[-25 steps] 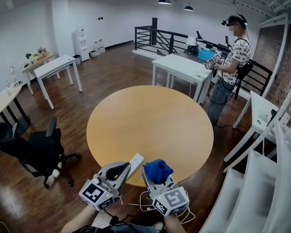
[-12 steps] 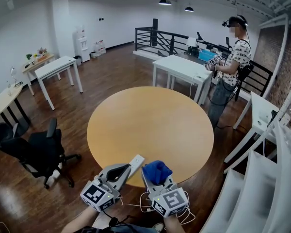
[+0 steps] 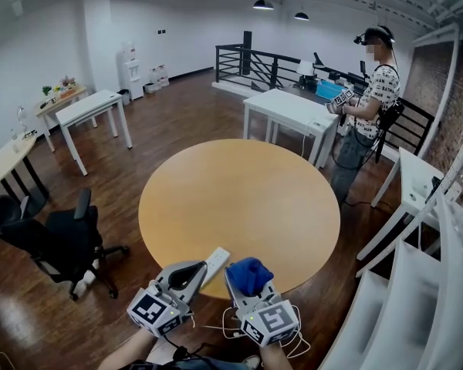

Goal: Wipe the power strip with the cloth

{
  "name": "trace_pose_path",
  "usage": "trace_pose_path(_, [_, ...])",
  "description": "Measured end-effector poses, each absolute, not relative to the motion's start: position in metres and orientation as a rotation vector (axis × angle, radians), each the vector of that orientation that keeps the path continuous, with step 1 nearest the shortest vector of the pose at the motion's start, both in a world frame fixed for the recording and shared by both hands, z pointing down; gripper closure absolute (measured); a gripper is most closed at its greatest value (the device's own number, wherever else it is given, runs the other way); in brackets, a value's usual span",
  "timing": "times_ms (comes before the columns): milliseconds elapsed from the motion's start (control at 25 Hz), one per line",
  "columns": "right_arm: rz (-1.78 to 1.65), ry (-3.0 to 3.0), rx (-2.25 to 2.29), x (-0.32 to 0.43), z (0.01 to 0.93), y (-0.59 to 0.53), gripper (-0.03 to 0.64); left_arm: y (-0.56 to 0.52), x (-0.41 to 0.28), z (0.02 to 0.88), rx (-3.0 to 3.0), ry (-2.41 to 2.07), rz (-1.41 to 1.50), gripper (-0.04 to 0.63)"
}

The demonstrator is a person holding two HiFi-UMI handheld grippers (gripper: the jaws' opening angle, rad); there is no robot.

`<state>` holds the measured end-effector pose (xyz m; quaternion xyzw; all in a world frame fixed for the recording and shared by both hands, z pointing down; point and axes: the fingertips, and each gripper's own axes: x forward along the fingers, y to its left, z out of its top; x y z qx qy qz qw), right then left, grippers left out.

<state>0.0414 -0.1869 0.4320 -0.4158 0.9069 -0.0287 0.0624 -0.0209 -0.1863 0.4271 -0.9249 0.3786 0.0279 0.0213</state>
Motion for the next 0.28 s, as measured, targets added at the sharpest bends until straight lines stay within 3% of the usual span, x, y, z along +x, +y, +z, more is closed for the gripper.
trace_pose_path(280, [-0.099,2.750,-1.250,0.0381,0.4360,-0.1861,0.568,-0.1876,-0.0240,0.4334,-2.862,1.187,0.086,0.588])
